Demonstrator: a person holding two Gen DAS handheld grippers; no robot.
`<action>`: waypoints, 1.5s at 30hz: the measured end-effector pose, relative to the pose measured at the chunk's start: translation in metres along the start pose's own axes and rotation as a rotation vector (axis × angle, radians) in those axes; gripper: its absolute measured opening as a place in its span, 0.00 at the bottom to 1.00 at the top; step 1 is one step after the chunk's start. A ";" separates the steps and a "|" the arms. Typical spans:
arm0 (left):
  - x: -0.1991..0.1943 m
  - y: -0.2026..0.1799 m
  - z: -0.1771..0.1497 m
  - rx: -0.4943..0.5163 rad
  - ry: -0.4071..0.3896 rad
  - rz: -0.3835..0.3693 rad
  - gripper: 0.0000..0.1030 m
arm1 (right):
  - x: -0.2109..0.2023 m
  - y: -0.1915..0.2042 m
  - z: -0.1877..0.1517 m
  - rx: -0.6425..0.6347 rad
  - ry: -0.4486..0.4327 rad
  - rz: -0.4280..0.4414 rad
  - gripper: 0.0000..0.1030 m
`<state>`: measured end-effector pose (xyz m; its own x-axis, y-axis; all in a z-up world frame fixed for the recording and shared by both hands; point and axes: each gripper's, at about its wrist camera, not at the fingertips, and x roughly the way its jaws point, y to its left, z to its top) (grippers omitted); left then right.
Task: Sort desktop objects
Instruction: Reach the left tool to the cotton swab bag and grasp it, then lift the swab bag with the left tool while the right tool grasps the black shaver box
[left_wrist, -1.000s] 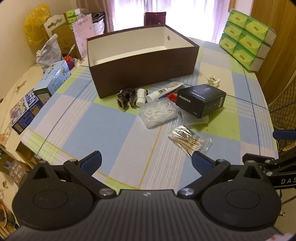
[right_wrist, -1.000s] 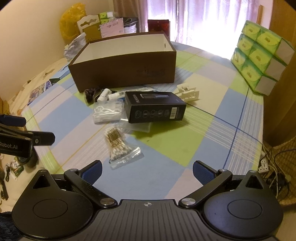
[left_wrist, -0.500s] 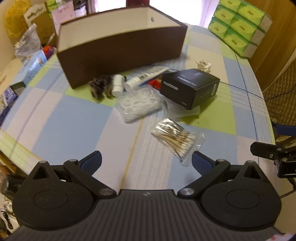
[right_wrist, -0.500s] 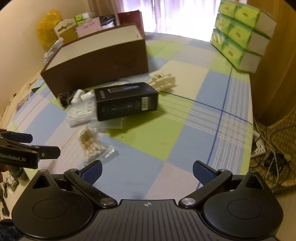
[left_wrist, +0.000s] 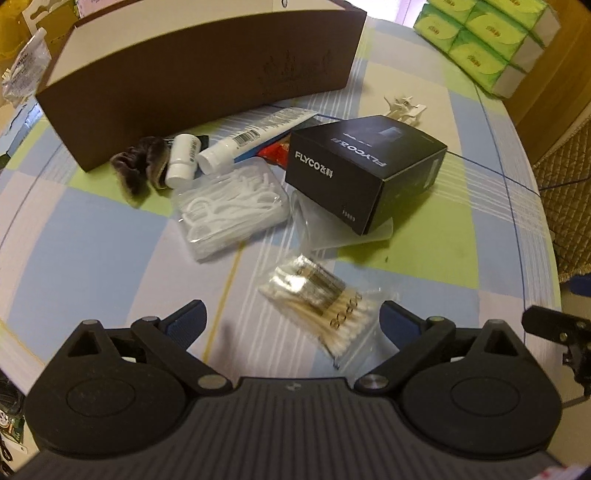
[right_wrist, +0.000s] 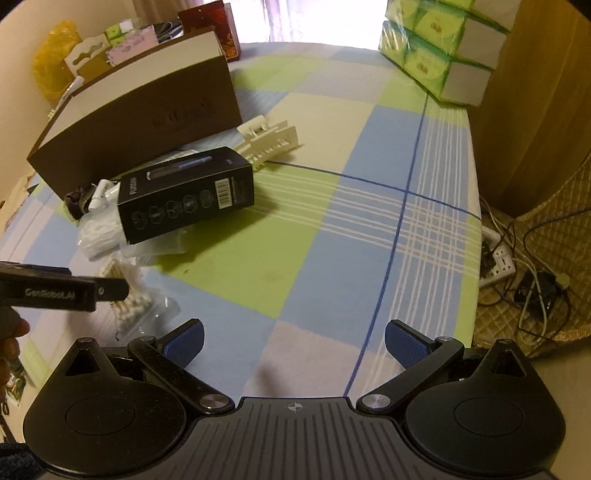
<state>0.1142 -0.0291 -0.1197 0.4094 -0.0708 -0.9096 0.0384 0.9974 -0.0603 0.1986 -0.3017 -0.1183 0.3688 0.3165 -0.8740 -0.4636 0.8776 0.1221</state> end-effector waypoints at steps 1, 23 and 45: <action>0.004 -0.001 0.002 -0.002 0.002 0.001 0.95 | 0.002 0.000 0.000 0.002 0.005 0.000 0.98; 0.009 0.059 0.000 0.043 0.032 0.027 0.57 | 0.034 0.014 0.012 -0.015 0.060 0.039 0.98; -0.022 0.067 0.021 0.275 -0.038 -0.119 0.18 | 0.032 0.068 0.016 0.116 0.026 -0.031 0.98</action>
<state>0.1267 0.0396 -0.0952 0.4211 -0.1927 -0.8863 0.3312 0.9424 -0.0475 0.1913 -0.2263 -0.1303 0.3596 0.2808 -0.8899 -0.3553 0.9230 0.1477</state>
